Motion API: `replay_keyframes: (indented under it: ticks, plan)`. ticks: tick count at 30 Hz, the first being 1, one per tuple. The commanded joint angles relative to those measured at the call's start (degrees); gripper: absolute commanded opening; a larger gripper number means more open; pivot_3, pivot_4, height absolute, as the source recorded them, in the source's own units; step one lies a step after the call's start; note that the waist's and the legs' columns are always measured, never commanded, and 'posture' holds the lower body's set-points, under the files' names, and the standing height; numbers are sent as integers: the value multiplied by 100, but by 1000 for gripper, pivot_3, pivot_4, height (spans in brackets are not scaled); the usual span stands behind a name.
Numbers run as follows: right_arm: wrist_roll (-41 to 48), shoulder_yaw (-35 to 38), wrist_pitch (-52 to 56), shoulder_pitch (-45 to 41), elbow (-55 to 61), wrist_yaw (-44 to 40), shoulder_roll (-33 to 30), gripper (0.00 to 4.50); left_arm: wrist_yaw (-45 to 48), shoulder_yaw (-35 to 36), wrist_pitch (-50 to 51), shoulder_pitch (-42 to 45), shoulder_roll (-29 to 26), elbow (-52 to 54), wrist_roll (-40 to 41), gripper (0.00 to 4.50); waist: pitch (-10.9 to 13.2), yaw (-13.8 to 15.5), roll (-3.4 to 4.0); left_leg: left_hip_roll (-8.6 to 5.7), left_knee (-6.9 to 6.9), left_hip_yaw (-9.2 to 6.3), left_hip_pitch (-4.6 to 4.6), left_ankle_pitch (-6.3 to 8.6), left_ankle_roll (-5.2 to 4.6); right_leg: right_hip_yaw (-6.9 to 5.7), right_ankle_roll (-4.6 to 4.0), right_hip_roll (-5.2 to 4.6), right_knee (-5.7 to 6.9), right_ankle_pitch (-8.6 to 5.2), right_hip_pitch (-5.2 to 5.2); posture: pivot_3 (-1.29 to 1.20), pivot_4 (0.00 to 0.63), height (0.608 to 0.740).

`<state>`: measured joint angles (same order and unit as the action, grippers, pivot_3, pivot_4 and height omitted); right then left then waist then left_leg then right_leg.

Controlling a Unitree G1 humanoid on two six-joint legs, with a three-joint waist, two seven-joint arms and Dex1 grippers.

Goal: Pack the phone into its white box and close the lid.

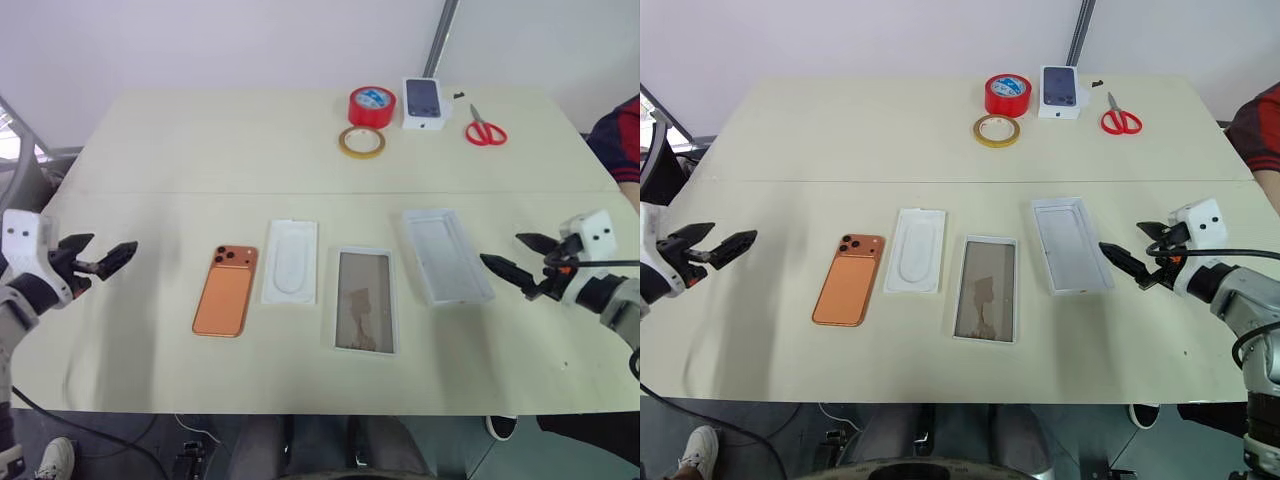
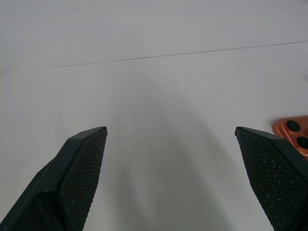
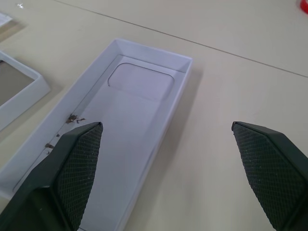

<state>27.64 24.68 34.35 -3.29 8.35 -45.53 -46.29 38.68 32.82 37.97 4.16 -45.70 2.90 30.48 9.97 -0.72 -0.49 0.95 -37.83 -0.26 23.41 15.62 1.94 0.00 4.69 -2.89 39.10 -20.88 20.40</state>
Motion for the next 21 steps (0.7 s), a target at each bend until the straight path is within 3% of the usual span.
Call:
replay_keyframes:
  ticks: [1,11,21]
  plan:
    - [120,170,35,15,305,-31,-142,4493,97,99,28,-28,-99,182,124,4472,0,-2,0,0,0,0,0,0,0,0,0,0,0,0,0,0,150,740]
    - [127,-34,77,-172,531,-109,-179,4493,45,-111,193,-67,55,492,240,4472,0,-2,0,0,0,0,0,0,0,0,0,0,0,0,0,0,150,740]
    - [47,-1288,87,-923,1049,-201,7,4493,-568,-745,848,-59,799,1912,776,4472,0,-4,0,0,-2,0,1,0,0,0,0,1,1,0,0,0,150,740]
